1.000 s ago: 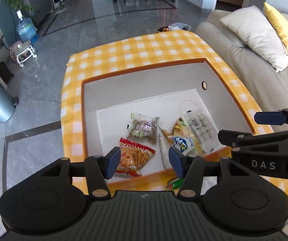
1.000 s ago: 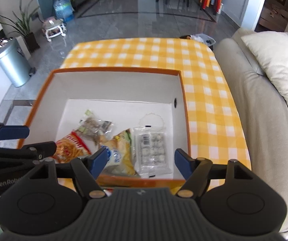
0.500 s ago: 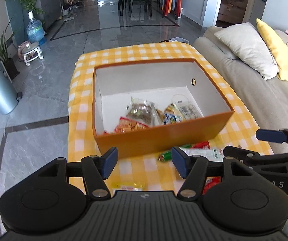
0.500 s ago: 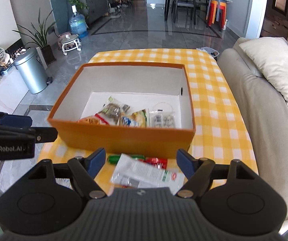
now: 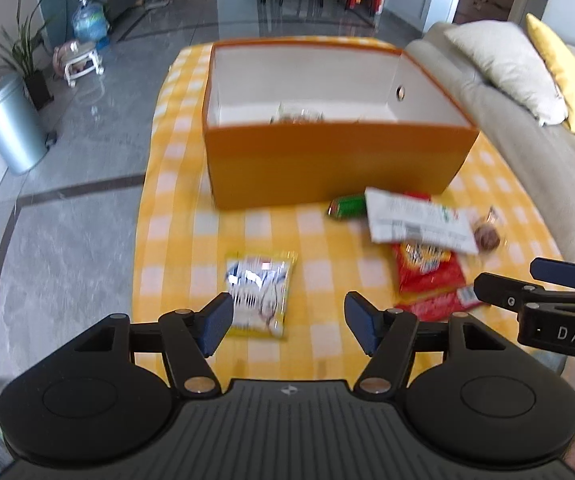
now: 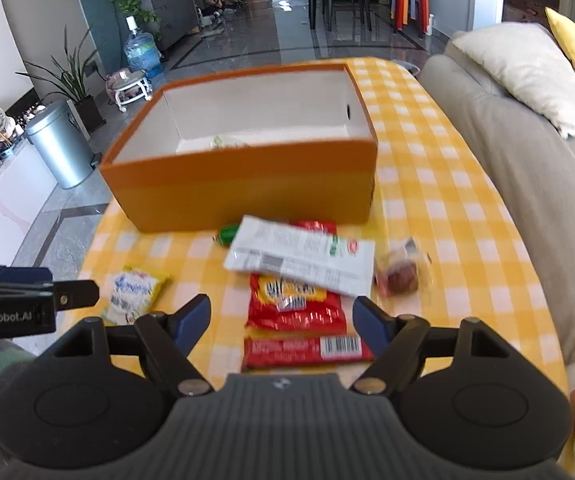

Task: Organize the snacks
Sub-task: 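Lift both tools out of the box back toward the remaining snacks, then lower the left tool onto the yellow Ameria packet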

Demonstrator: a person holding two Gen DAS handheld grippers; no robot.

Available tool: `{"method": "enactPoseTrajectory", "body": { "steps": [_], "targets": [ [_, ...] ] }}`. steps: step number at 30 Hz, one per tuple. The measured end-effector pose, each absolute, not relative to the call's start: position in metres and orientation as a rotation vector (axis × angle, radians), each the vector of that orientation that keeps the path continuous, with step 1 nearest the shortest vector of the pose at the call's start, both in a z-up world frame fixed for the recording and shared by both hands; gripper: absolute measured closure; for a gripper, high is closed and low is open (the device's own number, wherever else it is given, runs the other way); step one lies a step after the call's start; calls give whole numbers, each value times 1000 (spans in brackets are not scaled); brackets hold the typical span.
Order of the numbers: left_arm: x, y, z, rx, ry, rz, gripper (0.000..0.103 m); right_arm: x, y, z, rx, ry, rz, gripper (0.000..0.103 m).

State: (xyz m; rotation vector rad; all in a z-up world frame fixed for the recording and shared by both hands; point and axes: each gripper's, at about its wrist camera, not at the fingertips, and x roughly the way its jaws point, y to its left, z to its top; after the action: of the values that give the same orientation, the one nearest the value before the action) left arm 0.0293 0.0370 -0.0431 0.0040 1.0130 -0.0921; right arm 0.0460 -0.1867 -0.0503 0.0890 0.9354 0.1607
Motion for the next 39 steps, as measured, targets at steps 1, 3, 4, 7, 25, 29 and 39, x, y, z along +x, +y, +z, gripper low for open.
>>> {"method": "enactPoseTrajectory", "body": {
  "steps": [1, 3, 4, 7, 25, 29, 39],
  "targets": [
    [27, 37, -46, 3, 1021, -88, 28, 43, -187, -55, 88, 942, 163, 27],
    [25, 38, -52, 8, 1034, -83, 28, 39, -187, -63, 86, 956, 165, 27],
    [24, 37, -55, 18, 1041, -79, 28, 38, -187, -67, 83, 965, 164, 27],
    [25, 35, -61, 48, 1055, -63, 28, 37, -189, -77, 79, 983, 162, 27],
    [96, 36, -105, 57, 1231, -12, 21, 75, -192, -118, 237, 1211, 82, 20],
    [105, 42, -113, 48, 1243, 27, 21, 81, -195, -126, 307, 1255, 53, 28],
    [116, 50, -127, 7, 1293, 52, 20, 100, -210, -140, 496, 1277, -80, 49]
  ]
}}
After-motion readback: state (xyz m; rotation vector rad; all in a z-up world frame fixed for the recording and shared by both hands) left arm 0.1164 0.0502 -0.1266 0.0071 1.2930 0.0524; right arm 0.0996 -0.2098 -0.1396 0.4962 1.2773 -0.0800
